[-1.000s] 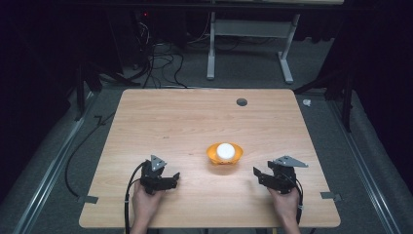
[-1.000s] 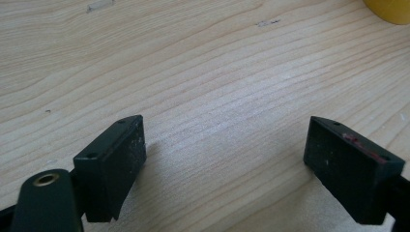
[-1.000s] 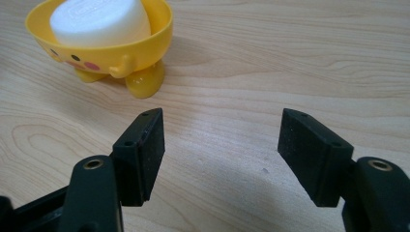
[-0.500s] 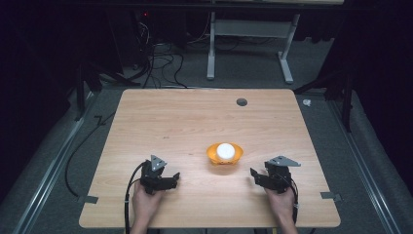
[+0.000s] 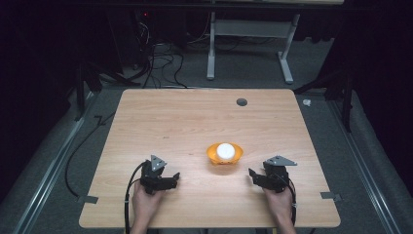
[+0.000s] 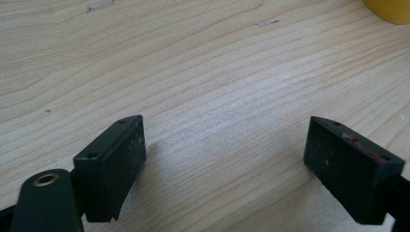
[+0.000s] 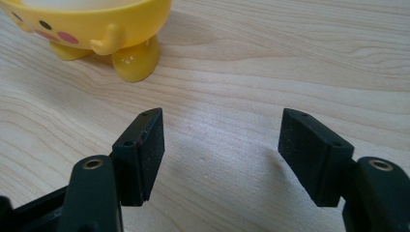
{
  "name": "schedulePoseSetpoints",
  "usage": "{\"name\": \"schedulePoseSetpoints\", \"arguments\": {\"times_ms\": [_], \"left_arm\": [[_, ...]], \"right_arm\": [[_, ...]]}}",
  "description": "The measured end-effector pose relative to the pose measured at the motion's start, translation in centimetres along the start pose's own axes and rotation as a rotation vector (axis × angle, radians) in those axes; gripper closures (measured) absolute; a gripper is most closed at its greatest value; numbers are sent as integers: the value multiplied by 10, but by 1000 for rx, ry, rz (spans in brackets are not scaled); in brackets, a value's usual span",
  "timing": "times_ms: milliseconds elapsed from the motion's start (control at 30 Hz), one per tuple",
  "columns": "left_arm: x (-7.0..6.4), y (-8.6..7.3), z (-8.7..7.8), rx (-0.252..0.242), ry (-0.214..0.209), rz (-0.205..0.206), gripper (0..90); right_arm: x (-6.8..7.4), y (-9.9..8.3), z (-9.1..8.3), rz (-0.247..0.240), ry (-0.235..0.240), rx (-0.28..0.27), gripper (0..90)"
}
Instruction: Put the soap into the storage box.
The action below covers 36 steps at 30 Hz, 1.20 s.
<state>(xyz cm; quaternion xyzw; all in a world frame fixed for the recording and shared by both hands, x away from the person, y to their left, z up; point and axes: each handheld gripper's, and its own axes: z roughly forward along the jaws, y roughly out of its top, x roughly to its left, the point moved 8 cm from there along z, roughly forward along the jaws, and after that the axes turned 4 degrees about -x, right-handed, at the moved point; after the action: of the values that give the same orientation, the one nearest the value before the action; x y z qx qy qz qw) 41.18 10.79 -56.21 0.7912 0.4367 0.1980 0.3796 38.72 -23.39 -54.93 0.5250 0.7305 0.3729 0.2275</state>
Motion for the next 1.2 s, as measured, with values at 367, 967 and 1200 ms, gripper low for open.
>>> {"name": "schedulePoseSetpoints", "arguments": {"times_ms": [367,967,1200], "left_arm": [[0,0,0,0,0,0,155],[0,0,0,0,0,0,155],[0,0,0,0,0,-1,154]], "right_arm": [[2,-2,7,-20,-14,20,336],[4,-3,11,-60,-44,27,304],[5,-3,11,-65,-35,28,295]]}}
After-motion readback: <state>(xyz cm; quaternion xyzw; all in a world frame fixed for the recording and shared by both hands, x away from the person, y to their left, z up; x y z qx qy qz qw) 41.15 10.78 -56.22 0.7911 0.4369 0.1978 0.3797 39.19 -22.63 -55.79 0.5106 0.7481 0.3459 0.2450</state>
